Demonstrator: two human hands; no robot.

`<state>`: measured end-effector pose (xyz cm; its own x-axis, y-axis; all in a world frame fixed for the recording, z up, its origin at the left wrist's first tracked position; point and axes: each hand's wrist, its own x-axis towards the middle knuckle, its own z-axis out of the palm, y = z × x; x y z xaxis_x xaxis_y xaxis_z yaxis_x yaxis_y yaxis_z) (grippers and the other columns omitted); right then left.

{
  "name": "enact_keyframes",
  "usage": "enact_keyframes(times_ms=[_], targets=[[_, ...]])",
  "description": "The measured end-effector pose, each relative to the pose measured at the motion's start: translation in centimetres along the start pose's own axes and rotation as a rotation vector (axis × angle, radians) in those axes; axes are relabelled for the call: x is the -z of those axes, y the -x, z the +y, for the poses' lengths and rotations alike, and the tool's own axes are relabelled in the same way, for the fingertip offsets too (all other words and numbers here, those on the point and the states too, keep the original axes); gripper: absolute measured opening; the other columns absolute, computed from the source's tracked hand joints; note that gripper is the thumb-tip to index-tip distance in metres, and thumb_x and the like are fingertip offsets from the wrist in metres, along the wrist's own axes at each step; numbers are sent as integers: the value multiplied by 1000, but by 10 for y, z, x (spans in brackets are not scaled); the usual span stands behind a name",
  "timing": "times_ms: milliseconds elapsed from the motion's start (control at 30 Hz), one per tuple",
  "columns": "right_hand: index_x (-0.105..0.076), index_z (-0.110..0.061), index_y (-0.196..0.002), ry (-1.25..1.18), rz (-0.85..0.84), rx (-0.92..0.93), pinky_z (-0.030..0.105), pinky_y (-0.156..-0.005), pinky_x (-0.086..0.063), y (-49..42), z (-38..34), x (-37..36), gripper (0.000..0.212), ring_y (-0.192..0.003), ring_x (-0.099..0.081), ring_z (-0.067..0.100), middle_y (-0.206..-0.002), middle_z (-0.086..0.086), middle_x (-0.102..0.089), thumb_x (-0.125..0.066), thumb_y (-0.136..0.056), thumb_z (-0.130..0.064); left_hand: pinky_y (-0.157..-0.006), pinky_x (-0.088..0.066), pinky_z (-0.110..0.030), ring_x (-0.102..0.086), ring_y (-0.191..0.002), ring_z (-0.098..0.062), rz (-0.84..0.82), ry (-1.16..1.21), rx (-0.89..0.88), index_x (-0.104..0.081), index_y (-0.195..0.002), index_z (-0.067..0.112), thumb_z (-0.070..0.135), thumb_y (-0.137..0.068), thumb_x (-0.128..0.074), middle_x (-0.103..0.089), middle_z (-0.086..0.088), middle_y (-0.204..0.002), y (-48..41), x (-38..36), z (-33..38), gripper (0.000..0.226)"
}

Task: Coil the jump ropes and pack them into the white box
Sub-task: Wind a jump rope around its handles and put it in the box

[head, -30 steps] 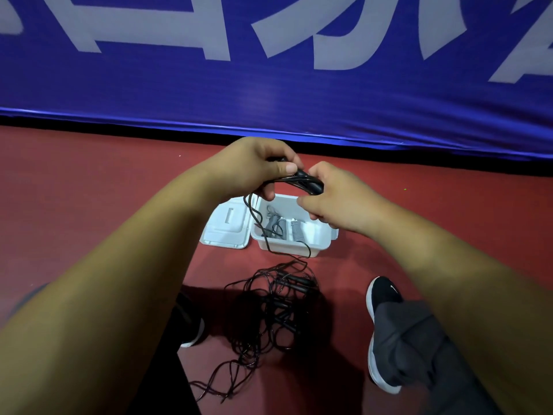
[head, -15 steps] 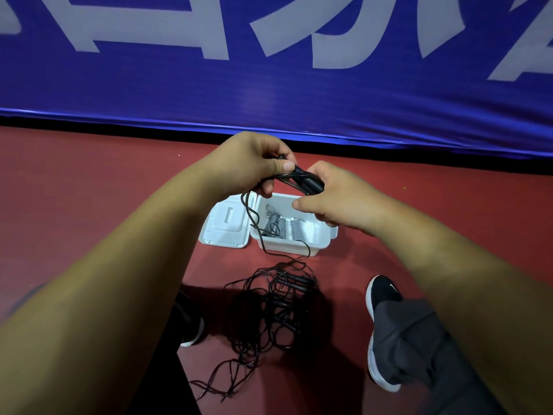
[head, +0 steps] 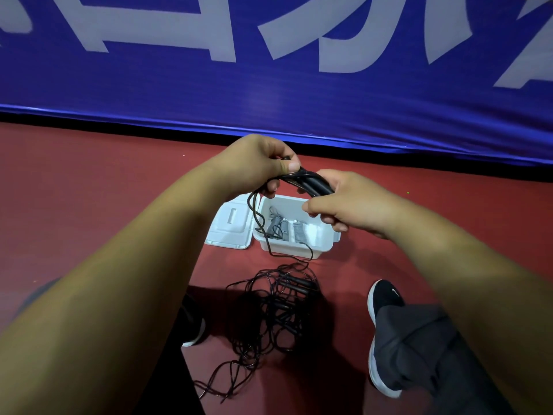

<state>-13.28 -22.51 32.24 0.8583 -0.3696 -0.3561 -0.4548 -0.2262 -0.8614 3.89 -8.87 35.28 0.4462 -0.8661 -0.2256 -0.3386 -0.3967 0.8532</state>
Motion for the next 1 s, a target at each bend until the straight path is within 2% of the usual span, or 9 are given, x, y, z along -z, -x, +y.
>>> enact_keyframes(times_ms=[233, 367, 467, 567, 700, 800, 867, 933, 1000], targets=[[-69, -34, -111, 104, -11, 7, 37, -61, -47, -1, 3, -2, 28, -64, -52, 17, -77, -1, -58, -62, -95, -13, -53, -50, -20, -53, -52, -14, -24, 2, 9, -75, -102, 13, 18, -104, -66, -59, -4, -60, 2, -1, 1, 10], [-69, -28, -110, 131, 31, 8, 38, -61, -47, -3, 4, -2, 23, -65, -52, 19, -80, 4, -58, -58, -96, -14, -56, -54, -24, -58, -56, -17, -7, -22, 9, -74, -103, 15, 24, -104, -65, -67, -13, -76, 2, -3, 1, 12], [-68, -23, -110, 131, 74, 9, 36, -58, -46, -4, 4, -1, 19, -62, -52, 17, -79, 4, -56, -57, -97, -14, -65, -63, -34, -70, -65, -20, -8, 18, 70, -67, -112, 8, 37, -107, -60, -78, -12, -92, 2, -4, 1, 31], [-65, -13, -113, 110, 127, 1, 37, -57, -44, -5, 5, 3, 18, -65, -50, 22, -80, 8, -55, -57, -97, -14, -72, -64, -37, -73, -72, -22, -133, 53, 189, -61, -116, -1, 44, -110, -50, -80, -13, -98, 6, -1, -1, 47], [-66, -14, -108, 150, 193, 10, 38, -58, -47, -5, 4, 7, 13, -66, -54, 22, -81, 6, -61, -57, -99, -17, -85, -55, -36, -71, -84, -16, -424, 27, 189, -66, -125, 4, 26, -114, -42, -79, -13, -108, 12, 6, -5, 34], [-66, -17, -102, 144, 219, -3, 34, -52, -46, -5, 2, 10, 13, -64, -56, 21, -80, 4, -70, -55, -99, -14, -89, -57, -32, -71, -98, -19, -593, 58, 132, -68, -128, 12, 15, -111, -50, -77, -11, -116, 16, 10, -7, 25], [-66, -18, -100, 120, 198, -26, 32, -50, -44, -4, 1, 12, 14, -65, -55, 20, -85, 5, -76, -54, -100, -12, -92, -55, -32, -71, -100, -21, -663, 84, 77, -68, -127, 11, 9, -105, -58, -77, -11, -113, 18, 14, -6, 25], [-67, -15, -100, 59, 178, -47, 32, -52, -41, -5, 2, 14, 14, -67, -53, 22, -87, 6, -76, -54, -100, -10, -98, -54, -32, -72, -104, -22, -704, 89, 49, -70, -125, 11, 8, -98, -66, -77, -13, -109, 19, 16, -5, 28], [-68, -10, -106, 17, 156, -59, 31, -52, -37, -7, 3, 15, 17, -63, -49, 21, -77, 3, -71, -52, -98, -7, -98, -54, -30, -73, -103, -22, -723, 71, 71, -73, -122, 12, 9, -94, -70, -78, -15, -107, 21, 17, -6, 28]])
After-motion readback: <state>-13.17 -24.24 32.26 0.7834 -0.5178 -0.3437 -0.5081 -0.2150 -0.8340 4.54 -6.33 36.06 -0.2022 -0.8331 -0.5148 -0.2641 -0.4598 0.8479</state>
